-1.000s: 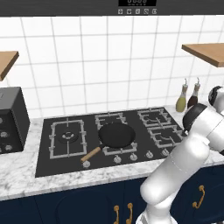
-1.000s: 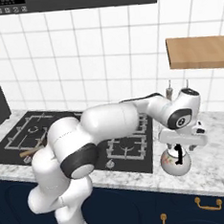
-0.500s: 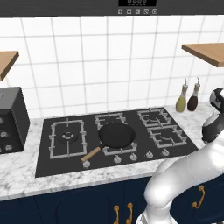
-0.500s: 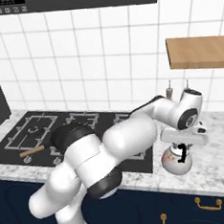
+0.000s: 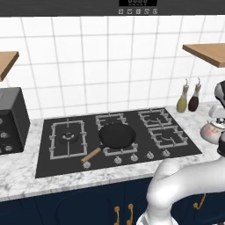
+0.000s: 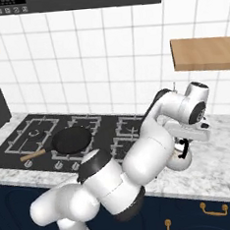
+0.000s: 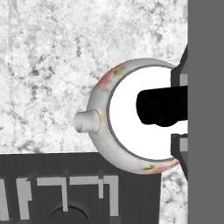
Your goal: Pick the kettle from the counter and place it on a stove burner. Then turn the burner on.
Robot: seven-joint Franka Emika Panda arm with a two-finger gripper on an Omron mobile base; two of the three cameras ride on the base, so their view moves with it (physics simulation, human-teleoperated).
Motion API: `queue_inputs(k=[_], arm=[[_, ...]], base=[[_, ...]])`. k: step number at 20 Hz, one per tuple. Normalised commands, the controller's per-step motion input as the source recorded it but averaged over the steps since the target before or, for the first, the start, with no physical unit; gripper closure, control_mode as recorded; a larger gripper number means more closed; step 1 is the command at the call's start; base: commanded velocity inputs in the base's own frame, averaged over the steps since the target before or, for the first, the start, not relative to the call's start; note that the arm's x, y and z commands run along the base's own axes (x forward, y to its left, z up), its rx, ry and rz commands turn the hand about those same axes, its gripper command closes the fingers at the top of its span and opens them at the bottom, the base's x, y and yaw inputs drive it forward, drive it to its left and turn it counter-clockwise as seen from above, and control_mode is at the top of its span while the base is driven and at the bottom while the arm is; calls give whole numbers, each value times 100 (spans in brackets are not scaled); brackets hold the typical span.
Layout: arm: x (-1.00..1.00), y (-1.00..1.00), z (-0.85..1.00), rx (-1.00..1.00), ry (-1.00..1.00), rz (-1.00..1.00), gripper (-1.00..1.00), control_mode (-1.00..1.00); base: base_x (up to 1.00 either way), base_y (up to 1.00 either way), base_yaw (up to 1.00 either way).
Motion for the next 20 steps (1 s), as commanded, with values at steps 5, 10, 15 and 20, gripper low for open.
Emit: queue_inputs(k=[5, 10, 15, 20], arm=[[0, 100, 29, -15, -14, -15, 100, -100], [0, 100, 25, -21, -11, -18, 100, -100], [31, 100, 16, -18, -9, -23, 100, -100], [65, 80, 0, -23, 0, -28, 100, -100]], base=[[0, 0, 0], [0, 0, 0], [0, 0, 0], [0, 0, 0]])
